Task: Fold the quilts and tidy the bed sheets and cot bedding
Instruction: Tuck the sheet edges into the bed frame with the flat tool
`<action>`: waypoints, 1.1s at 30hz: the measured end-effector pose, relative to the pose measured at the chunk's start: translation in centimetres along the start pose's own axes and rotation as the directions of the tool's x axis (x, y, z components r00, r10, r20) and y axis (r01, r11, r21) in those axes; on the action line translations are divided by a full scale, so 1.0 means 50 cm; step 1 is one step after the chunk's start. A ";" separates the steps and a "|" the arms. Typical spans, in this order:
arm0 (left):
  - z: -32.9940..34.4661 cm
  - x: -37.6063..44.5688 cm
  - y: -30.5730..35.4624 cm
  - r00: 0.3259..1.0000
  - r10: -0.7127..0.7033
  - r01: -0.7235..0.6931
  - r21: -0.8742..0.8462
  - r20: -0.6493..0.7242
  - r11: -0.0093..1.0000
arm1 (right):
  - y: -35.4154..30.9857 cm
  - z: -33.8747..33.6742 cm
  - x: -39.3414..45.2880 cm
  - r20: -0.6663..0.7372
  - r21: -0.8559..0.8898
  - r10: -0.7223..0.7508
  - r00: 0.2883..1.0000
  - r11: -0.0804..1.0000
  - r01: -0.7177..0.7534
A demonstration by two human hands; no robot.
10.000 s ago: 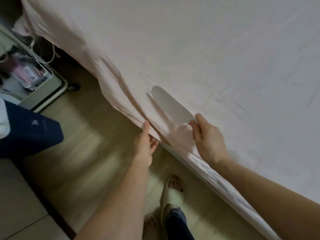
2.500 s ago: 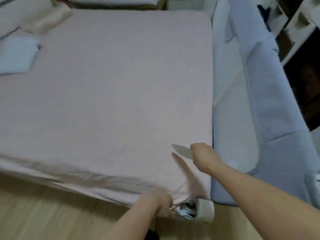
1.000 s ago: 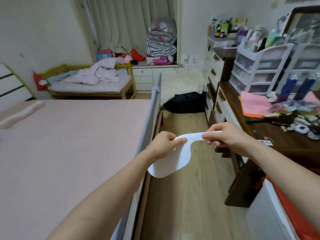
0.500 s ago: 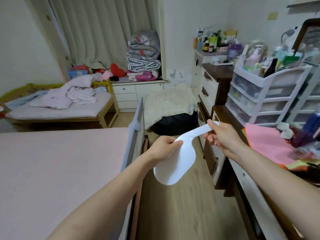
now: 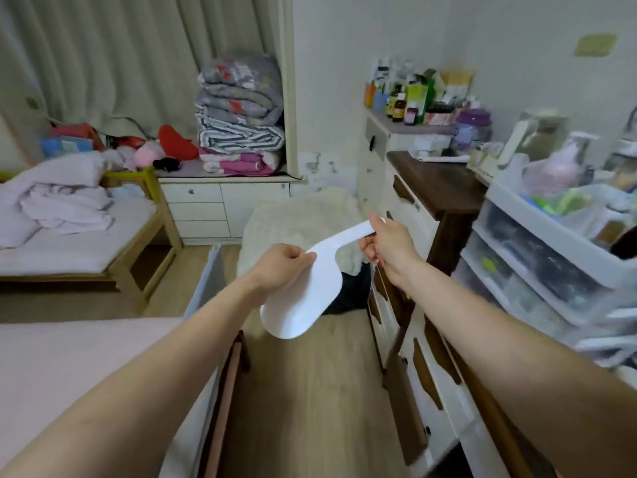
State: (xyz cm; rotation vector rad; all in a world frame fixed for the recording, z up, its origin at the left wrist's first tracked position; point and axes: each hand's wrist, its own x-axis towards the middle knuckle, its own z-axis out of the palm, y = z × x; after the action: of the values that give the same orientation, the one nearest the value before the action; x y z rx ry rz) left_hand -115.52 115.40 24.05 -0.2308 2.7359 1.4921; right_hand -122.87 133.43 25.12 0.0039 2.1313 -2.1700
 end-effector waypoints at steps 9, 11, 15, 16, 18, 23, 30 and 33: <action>-0.139 0.480 -0.085 0.994 0.105 -0.101 0.429 0.014 0.898 | -0.034 0.259 0.533 -0.037 -0.082 -0.084 0.996 0.993 0.081; -0.165 0.587 -0.112 0.995 0.091 -0.092 0.497 0.027 0.863 | -0.030 0.309 0.634 -0.059 -0.077 -0.077 0.995 0.994 0.073; -0.255 0.821 -0.153 0.989 0.100 -0.141 0.510 0.108 0.849 | -0.038 0.407 0.842 -0.078 -0.085 -0.055 0.995 0.995 0.048; -0.281 0.874 -0.158 0.985 0.121 -0.165 0.476 0.123 0.864 | -0.044 0.430 0.893 -0.084 -0.079 -0.061 0.995 0.995 0.055; -0.334 0.983 -0.171 0.978 0.169 -0.203 0.382 0.123 0.902 | -0.055 0.479 0.998 -0.087 -0.074 -0.062 0.994 0.996 0.056; -0.464 1.208 -0.195 0.976 0.188 -0.148 0.308 -0.107 0.940 | -0.093 0.612 1.229 0.017 -0.056 -0.146 0.989 0.988 0.147; -0.689 1.473 -0.292 0.944 0.141 -0.059 0.266 -0.299 0.962 | -0.126 0.884 1.548 0.171 -0.087 -0.259 0.951 0.957 0.276; -0.815 1.591 -0.328 0.928 0.110 -0.027 0.231 -0.356 0.973 | -0.166 1.034 1.675 0.222 -0.091 -0.279 0.934 0.948 0.305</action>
State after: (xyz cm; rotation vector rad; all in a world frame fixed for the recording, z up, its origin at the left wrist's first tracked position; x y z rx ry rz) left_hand -189.64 62.87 25.75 -0.4554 3.2069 1.2473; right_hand -203.27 76.15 28.42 -0.5596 2.2579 -2.0640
